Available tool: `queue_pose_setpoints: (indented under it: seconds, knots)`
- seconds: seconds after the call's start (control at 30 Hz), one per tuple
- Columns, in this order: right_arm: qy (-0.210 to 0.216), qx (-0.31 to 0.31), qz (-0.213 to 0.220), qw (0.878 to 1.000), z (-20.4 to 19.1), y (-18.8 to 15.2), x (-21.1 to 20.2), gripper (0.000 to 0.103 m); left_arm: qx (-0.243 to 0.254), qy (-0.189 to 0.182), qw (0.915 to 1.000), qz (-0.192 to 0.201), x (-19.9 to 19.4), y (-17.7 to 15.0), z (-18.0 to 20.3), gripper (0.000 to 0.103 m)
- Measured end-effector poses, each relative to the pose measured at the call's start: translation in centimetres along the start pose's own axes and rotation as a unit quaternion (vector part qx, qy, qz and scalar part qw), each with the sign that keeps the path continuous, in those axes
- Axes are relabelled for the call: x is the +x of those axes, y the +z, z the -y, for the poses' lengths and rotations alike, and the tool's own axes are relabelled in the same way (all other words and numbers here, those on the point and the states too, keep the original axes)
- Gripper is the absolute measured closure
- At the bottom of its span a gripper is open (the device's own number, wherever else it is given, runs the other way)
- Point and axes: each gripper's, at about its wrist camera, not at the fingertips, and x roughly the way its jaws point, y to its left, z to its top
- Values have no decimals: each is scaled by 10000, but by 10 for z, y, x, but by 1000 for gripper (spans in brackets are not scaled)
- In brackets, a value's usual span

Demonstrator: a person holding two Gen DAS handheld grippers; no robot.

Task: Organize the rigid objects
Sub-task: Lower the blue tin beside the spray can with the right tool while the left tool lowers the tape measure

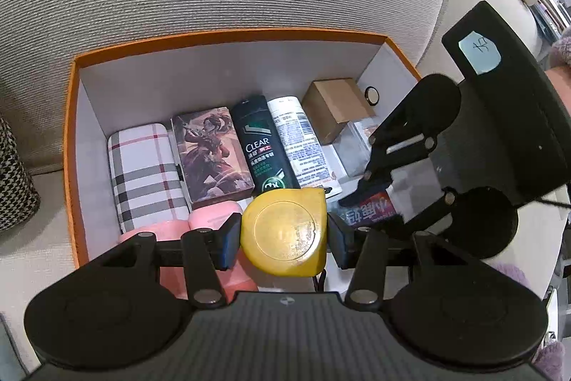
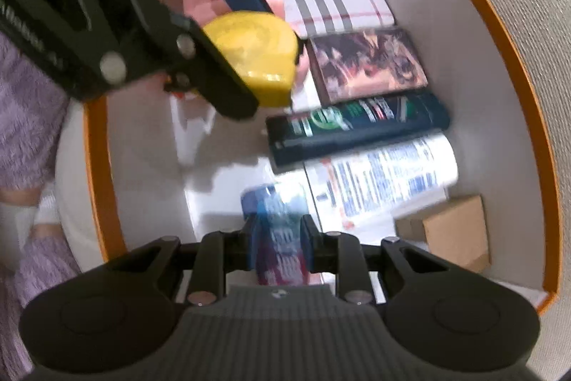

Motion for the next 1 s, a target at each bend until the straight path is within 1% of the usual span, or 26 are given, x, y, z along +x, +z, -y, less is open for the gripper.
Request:
queue_pose_setpoints:
  seconds: [0.07,0.27,0.4,0.47,0.53,0.63,0.7,0.83,0.97,1.0]
  knots:
    - [25,-37,106,9999,-2,5,4,78,-30,25,10000,-1,-1,0,-1,46]
    - [-17,-278,141,9995,-6,17,20,78,-91,53,9999,18,-3,0,-3,46]
    - [-49,-381,0,9993,-7,17,20,80,-29,-12,10000,-61,-1,1,0,46]
    - [-128,-546,-119,9984,-9,13,20,80,-7,-93,9999,-104,1,0,2,46]
    - [-164,-572,-202,9980,-8,10,20,80,-8,-172,9997,-176,4,1,4,46]
    - [-213,-545,-280,9979,-8,4,19,80,-17,-221,9988,-440,13,1,7,46]
    - [-267,-437,-254,9984,-7,4,18,81,-56,-230,9975,-665,21,1,7,46]
    - [-385,42,55,9992,4,-1,10,80,-219,-162,9942,-1039,35,4,8,46]
    - [-505,209,307,9980,5,-2,3,80,-333,47,9891,-1436,49,5,13,46]
    - [-523,216,355,9978,8,-8,0,80,-354,116,9879,-1506,53,6,14,46]
